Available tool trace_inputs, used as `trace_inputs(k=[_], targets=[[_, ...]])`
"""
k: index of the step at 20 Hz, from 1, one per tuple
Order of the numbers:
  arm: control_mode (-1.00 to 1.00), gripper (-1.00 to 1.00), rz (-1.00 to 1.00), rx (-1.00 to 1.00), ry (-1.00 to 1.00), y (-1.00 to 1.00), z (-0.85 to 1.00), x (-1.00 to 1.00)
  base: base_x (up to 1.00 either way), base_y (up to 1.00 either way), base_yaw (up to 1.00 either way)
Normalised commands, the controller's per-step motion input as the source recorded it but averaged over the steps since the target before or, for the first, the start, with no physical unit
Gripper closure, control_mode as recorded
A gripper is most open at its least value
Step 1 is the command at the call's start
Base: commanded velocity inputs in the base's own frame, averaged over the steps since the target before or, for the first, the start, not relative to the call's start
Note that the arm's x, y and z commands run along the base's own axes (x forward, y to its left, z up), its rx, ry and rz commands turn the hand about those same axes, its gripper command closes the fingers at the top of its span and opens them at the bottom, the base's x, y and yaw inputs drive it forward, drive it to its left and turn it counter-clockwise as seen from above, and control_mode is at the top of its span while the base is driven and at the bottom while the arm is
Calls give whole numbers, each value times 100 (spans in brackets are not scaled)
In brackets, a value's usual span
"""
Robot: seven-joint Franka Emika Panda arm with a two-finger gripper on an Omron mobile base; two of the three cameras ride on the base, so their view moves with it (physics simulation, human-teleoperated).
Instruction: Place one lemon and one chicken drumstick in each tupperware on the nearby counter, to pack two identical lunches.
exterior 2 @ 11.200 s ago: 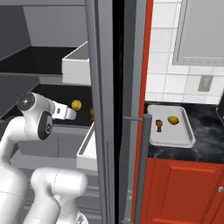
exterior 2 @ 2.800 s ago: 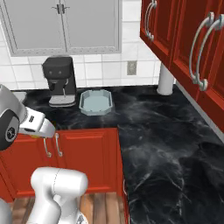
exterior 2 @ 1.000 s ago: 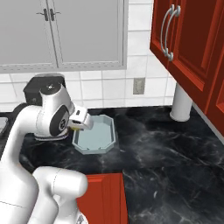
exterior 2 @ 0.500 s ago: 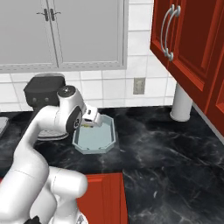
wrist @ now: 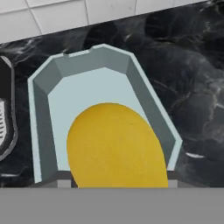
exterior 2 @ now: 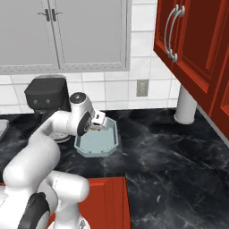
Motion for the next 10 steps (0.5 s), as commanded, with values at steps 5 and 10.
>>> trace_inputs(k=[5,10], targets=[[-100,100,0,0,0,0,-46,46,0,0,0],[-100,100,0,0,0,-1,-37,47,0,0,0]])
